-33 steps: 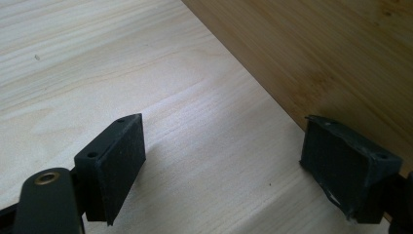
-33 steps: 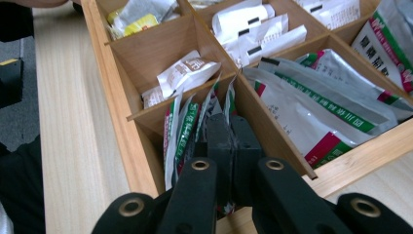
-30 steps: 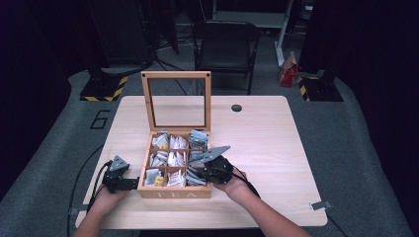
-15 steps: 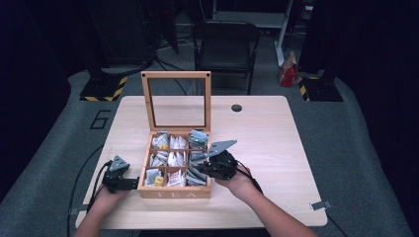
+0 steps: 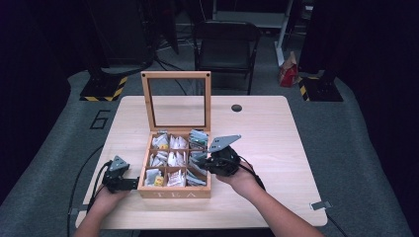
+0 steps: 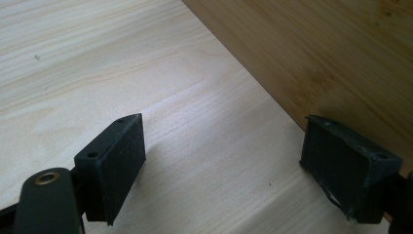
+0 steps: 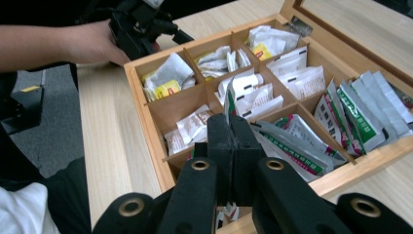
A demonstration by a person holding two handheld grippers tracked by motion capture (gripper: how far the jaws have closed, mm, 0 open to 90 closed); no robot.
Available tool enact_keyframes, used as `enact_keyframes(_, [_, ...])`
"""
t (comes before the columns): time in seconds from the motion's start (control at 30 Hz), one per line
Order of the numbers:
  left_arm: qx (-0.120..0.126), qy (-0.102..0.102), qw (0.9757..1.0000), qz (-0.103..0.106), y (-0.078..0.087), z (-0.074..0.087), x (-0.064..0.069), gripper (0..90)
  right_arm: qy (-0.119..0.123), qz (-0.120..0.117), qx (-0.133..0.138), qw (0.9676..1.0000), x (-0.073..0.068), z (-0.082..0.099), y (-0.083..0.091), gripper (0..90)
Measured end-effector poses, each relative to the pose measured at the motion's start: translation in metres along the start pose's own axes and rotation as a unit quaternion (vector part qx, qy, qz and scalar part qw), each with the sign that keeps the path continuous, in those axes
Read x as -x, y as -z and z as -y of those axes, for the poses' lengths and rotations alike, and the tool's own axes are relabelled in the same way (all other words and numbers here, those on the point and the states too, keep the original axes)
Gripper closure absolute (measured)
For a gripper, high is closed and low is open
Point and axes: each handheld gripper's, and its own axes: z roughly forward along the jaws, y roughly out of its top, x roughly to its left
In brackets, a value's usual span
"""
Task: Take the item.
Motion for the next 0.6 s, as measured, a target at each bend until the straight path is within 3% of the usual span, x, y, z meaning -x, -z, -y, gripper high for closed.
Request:
enact_keyframes(0.33, [0.000,0.000,1.0000,0.000,0.000,0.000,0.000,15.9,0.008,0.005,0.011,0.9999,-0.001,-0.010,0.010,89.5])
enact_keyframes(0.6, [0.000,0.000,1.0000,0.000,0.000,0.000,0.000,15.9,0.000,0.014,0.015,0.9998,0.002,-0.009,0.017,89.5])
